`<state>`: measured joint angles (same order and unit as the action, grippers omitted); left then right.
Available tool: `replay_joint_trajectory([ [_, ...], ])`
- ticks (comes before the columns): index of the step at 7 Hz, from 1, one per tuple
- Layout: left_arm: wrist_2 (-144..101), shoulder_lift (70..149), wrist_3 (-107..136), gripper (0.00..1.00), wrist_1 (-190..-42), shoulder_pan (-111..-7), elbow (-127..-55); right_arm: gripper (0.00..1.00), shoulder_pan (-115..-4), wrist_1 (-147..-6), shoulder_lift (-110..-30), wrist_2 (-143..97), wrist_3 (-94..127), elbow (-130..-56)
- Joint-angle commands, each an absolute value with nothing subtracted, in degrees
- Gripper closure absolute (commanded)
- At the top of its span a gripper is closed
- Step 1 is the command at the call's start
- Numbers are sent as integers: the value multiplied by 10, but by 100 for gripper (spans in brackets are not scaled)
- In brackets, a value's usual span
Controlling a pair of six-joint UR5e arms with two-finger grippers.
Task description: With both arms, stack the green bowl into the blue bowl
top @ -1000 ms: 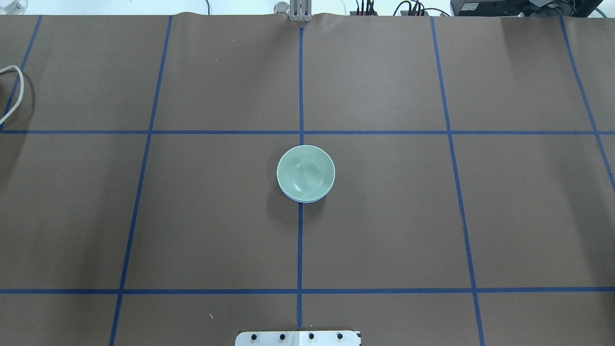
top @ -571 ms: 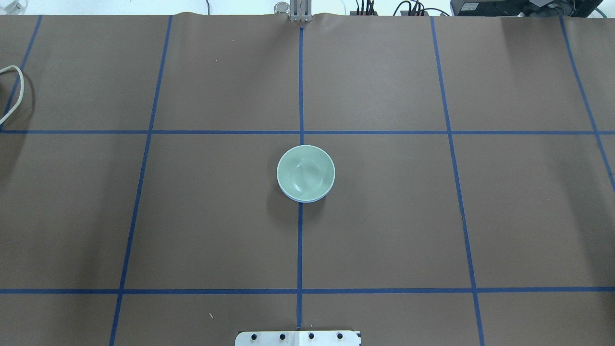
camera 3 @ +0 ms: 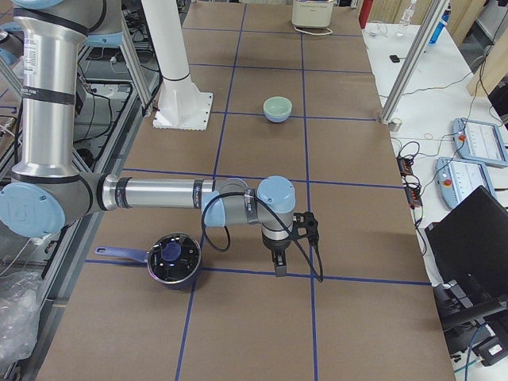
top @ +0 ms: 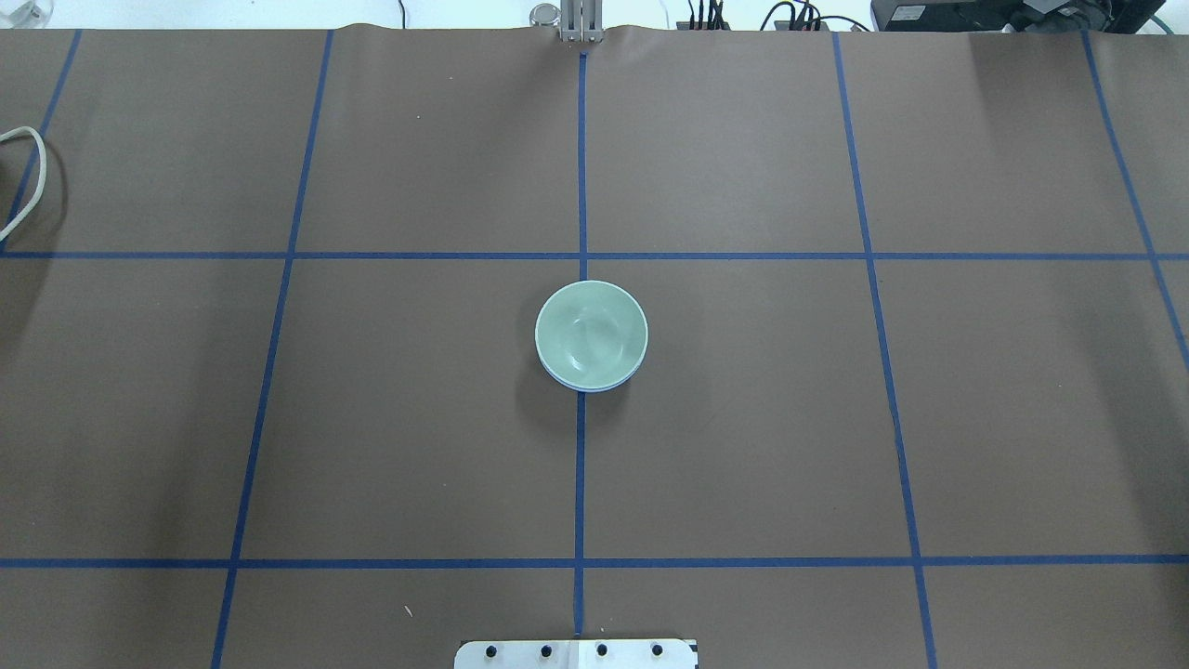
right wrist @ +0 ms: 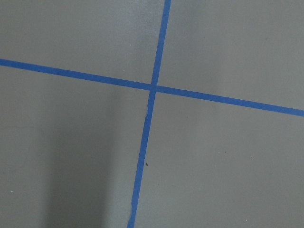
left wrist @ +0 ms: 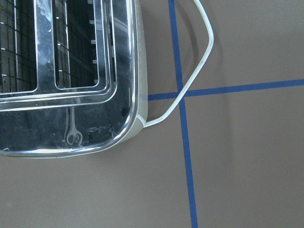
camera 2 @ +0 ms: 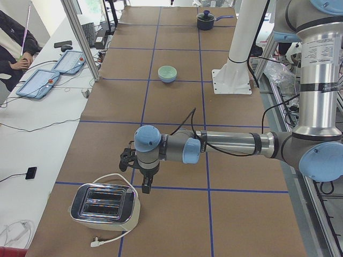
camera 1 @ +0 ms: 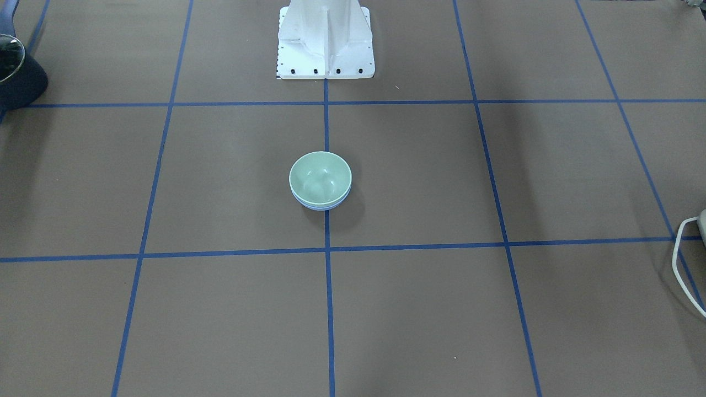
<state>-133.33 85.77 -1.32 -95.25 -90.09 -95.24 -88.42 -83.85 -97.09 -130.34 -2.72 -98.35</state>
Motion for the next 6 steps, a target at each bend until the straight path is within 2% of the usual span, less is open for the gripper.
replay_joint_trajectory([
  [1,-1333,856,-13,1,-953,-901,-953,0,-884,-838,-970,-1303,-27,-983],
  [6,-1332,855,-13,1,-953,-901,-952,0,-884,-838,-971,-1309,-27,-983],
])
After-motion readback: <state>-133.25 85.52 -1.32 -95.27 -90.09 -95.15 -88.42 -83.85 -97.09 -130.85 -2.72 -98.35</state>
